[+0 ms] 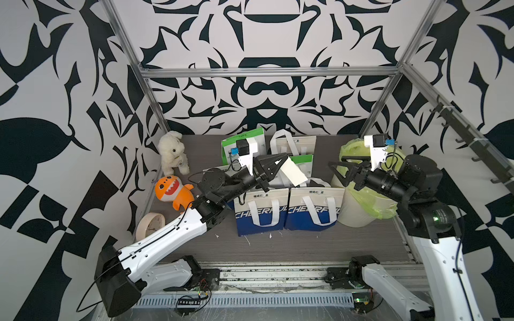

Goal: Shred takeout receipts and throw away
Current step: Place the takeout receipt in the trash bin, then shred the takeout receipt.

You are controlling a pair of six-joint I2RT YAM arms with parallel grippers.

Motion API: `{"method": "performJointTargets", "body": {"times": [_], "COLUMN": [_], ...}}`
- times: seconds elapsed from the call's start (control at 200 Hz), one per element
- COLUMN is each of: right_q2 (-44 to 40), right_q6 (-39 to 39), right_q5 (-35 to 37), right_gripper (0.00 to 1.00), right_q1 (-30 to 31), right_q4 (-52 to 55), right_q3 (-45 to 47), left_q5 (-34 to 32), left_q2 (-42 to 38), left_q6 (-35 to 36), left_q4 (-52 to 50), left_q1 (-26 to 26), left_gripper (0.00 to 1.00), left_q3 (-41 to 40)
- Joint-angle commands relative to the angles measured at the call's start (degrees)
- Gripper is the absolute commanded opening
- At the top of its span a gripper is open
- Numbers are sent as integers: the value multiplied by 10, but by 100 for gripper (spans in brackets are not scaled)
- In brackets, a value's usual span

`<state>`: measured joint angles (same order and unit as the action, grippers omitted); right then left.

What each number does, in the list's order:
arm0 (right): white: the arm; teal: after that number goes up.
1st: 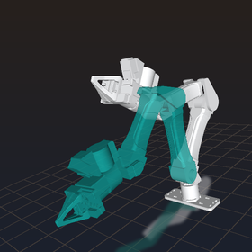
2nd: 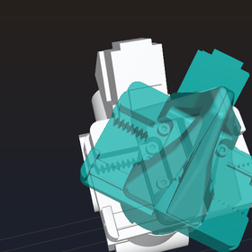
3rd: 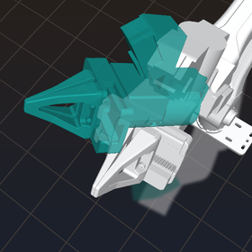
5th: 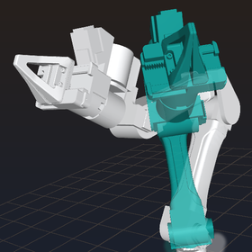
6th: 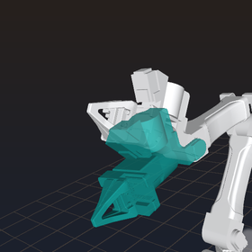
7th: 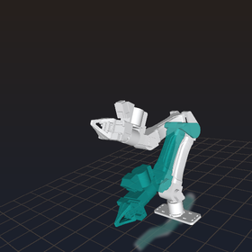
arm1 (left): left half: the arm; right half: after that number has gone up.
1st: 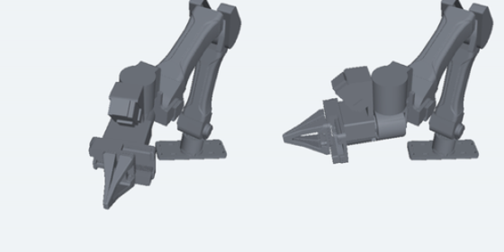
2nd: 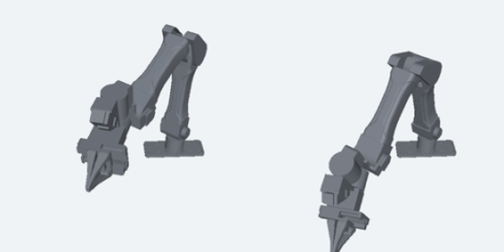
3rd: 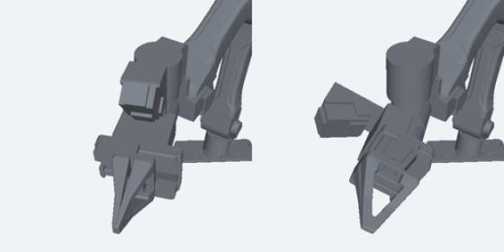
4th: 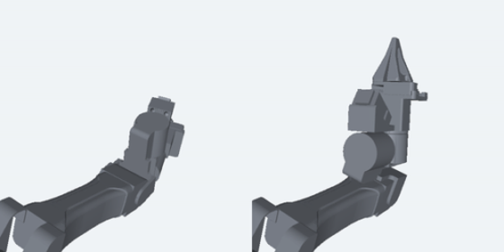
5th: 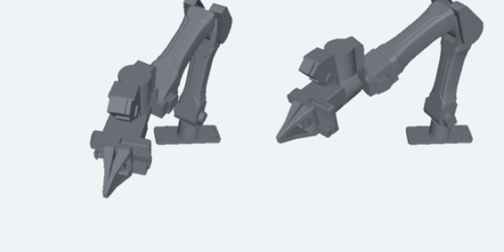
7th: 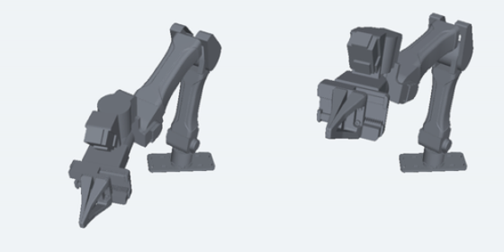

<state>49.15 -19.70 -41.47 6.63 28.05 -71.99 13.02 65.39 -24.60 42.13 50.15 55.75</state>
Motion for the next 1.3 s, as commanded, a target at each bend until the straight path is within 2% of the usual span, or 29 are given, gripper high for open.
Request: {"method": "performJointTargets", "body": {"times": [0.0, 0.16, 0.32, 0.365, 0.43, 0.5, 0.56, 0.785, 0.795, 0.815, 0.855, 0.875, 0.89, 0.945, 1.025, 1.13, 1.21, 1.295], "right_q2": [6, 24, 21, 22, 23, 21, 16, -10, -10, -11, -13, -13, -13, -8, 5, 25, 36, 36], "right_q6": [-57, -53, -94, -99, -111, -133, -148, -161, -159, -150, -120, -97, -78, -9, 74, 148, 185, 199], "right_q5": [-100, -82, -84, -85, -91, -99, -102, -95, -93, -91, -87, -84, -79, -65, -56, -52, -52, -60], "right_gripper": [84, 84, 76, 69, 51, 21, 0, 0, 0, 0, 0, 0, 0, 0, 0, 0, 0, 0], "right_q1": [29, 101, 138, 143, 147, 148, 150, 151, 151, 151, 151, 151, 151, 151, 151, 151, 151, 151], "right_q4": [-145, -181, -275, -281, -292, -310, -326, -310, -305, -290, -240, -206, -177, -72, 50, 164, 221, 240], "right_q3": [28, 42, 71, 70, 73, 79, 86, 95, 94, 92, 79, 68, 58, 21, -37, -89, -109, -110], "left_q5": [-18, -29, -41, -41, -43, -50, -58, -78, -78, -79, -82, -85, -86, -90, -82, 42, 122, 220], "left_q2": [7, 22, 22, 23, 24, 23, 20, 10, 10, 8, 1, -5, -11, -36, -63, -54, -23, 26], "left_q6": [-57, -77, -72, -71, -66, -61, -53, -23, -21, -14, 6, 20, 33, 101, 210, 347, 389, 396], "left_q4": [111, 187, 185, 183, 182, 174, 165, 99, 97, 88, 58, 34, 11, -97, -316, -593, -725, -821], "left_q1": [13, 28, 34, 35, 38, 39, 40, 41, 41, 41, 41, 41, 41, 41, 39, 17, -7, -40], "left_gripper": [0, 0, 0, 0, 0, 0, 0, 0, 3, 19, 63, 92, 100, 99, 99, 99, 99, 99], "left_q3": [-8, -18, -15, -14, -12, -13, -13, -4, -4, -4, 1, 4, 9, 33, 104, 232, 326, 417]}}
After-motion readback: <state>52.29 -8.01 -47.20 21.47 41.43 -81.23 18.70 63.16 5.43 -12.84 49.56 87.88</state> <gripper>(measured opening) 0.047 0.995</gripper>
